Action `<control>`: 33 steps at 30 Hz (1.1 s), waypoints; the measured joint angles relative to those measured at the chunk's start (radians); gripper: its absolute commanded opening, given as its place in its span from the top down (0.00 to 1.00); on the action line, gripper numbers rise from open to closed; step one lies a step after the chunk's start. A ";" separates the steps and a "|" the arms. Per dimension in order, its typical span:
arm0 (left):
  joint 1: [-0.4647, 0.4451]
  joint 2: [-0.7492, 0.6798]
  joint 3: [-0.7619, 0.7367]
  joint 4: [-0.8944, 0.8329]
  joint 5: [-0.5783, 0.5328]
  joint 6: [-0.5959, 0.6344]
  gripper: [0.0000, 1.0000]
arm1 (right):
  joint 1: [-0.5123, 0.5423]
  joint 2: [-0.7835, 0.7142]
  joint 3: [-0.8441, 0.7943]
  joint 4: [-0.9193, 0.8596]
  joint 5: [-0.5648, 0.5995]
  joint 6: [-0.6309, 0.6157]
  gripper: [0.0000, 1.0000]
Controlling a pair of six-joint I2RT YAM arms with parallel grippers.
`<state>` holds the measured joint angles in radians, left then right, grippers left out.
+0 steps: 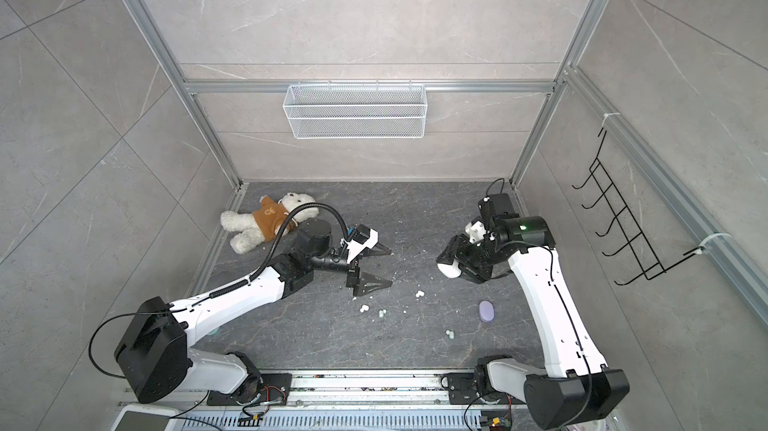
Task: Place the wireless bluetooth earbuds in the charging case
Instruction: 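Lift the white case and carry it toward the left gripper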
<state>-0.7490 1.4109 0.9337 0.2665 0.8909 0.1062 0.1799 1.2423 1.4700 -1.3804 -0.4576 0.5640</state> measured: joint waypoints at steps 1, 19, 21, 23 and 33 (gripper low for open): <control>-0.005 0.007 0.010 -0.002 0.012 0.007 0.00 | 0.036 0.005 0.029 -0.008 -0.005 0.004 0.43; -0.056 0.035 0.108 -0.032 0.090 0.119 0.17 | 0.418 0.185 0.243 0.031 -0.019 0.074 0.42; -0.060 0.035 0.114 -0.050 0.090 0.132 0.21 | 0.430 0.194 0.254 0.040 -0.019 0.078 0.42; -0.061 0.035 0.122 -0.066 0.091 0.145 0.26 | 0.437 0.200 0.264 0.043 -0.019 0.080 0.42; -0.063 0.035 0.134 -0.111 0.085 0.180 0.42 | 0.450 0.209 0.301 0.039 -0.014 0.092 0.41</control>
<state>-0.8120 1.4464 1.0672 0.1555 0.9764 0.2863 0.6300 1.4517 1.7710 -1.3418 -0.4721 0.6556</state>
